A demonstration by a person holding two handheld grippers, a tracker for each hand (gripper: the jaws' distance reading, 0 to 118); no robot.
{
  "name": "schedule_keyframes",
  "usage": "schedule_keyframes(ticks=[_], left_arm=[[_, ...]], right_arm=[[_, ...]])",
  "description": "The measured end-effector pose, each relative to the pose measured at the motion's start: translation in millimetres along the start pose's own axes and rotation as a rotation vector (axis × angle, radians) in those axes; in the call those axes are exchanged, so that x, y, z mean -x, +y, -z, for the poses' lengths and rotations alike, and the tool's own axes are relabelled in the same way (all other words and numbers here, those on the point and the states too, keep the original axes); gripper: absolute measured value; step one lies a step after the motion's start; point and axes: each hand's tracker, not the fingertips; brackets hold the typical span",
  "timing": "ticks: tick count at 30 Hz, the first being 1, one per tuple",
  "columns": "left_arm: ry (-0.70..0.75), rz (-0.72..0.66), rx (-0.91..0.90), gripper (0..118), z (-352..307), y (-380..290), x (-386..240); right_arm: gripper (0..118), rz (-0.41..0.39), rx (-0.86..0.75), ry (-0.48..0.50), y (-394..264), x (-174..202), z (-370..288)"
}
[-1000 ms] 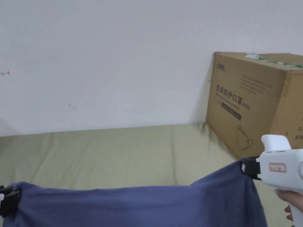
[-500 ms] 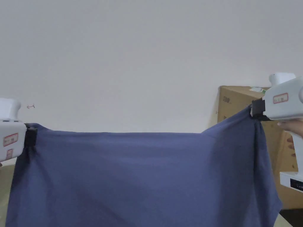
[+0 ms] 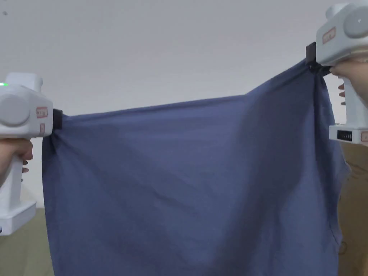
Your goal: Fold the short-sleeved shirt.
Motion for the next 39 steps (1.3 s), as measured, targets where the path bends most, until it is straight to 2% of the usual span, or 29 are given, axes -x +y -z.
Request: schedule_keyframes(ticks=[5, 9, 11, 13, 18, 20, 23, 27, 28, 31, 35, 39], left_arm=[[0.038, 0.014, -0.062, 5, 38.8, 5.4, -17.3], [0.063, 0.019, -0.020, 5, 66.4, -17.6, -34.8], [0.050, 0.035, 0.035, 5, 75.3, -50.2, -44.3], [0.018, 0.051, 0.125, 5, 78.7, -89.8, -52.5], [-0.031, 0.040, 0.358, 5, 57.2, -237.9, -60.4], [-0.055, 0.012, 0.480, 5, 34.0, -306.8, -54.9], [-0.073, 0.049, 0.614, 5, -5.2, -386.1, -35.7], [-0.164, 0.091, 0.706, 5, -82.3, -440.6, -8.3], [-0.185, 0.127, 0.710, 5, -103.6, -447.0, -1.8], [-0.229, 0.204, 0.668, 5, -164.6, -457.3, 19.0], [-0.282, 0.201, 0.671, 5, -225.0, -466.7, 41.0], [-0.293, 0.161, 0.671, 6, -257.5, -476.8, 54.7]], right_arm=[[1, -0.044, -0.057, -0.039, 9.7, 9.8, 24.4], [1, -0.027, -0.034, -0.021, -29.0, 15.8, 44.0], [1, 0.023, 0.018, 0.037, -76.9, 15.6, 53.0], [1, 0.070, 0.097, 0.053, -131.3, 15.2, 62.1], [1, 0.128, 0.456, 0.060, -327.2, 14.1, 56.9], [1, 0.079, 0.608, 0.068, -412.8, 11.4, 31.7], [1, -0.014, 0.771, 0.106, -512.9, -4.8, -18.9], [1, -0.043, 0.907, 0.158, -580.0, -38.8, -120.0], [1, -0.023, 0.919, 0.159, -587.6, -51.0, -146.3], [1, 0.113, 0.978, 0.168, -599.7, -87.7, -215.6], [1, 0.130, 0.967, 0.176, -601.5, -116.9, -280.7], [1, 0.169, 0.978, 0.164, -603.1, -124.8, -309.9]])
